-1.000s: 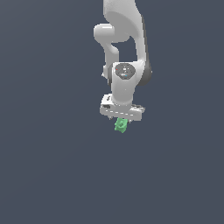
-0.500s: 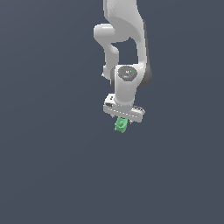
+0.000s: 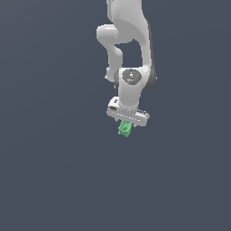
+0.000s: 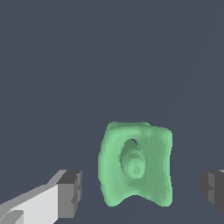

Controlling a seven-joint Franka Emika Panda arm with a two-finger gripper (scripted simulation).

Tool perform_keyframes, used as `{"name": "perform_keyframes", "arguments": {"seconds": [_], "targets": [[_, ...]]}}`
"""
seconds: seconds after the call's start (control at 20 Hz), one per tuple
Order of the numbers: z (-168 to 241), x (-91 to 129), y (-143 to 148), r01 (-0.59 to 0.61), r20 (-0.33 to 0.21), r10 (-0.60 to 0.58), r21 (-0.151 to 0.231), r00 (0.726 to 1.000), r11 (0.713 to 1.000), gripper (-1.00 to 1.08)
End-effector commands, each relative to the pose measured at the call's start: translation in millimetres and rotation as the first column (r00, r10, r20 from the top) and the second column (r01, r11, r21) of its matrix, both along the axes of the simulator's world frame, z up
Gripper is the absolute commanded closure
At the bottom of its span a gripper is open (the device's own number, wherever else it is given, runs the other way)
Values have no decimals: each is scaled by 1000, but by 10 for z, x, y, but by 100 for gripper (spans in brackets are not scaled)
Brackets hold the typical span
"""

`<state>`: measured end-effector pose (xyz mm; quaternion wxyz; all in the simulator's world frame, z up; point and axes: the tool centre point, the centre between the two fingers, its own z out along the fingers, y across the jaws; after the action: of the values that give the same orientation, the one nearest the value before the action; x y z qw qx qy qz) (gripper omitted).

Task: Pick up the object and move it to a goal position.

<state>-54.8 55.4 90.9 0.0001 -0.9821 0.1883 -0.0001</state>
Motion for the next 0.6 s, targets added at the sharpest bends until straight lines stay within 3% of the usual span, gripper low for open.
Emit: {"name": "perform_keyframes", "arguments": {"seconds": [0.0,0.55], "targets": [[-58,-5,-1,1,-1,-1,0,1000,1000,-92],[-468,-10,0,4,0,-4,0,1000,1000,-92]]}}
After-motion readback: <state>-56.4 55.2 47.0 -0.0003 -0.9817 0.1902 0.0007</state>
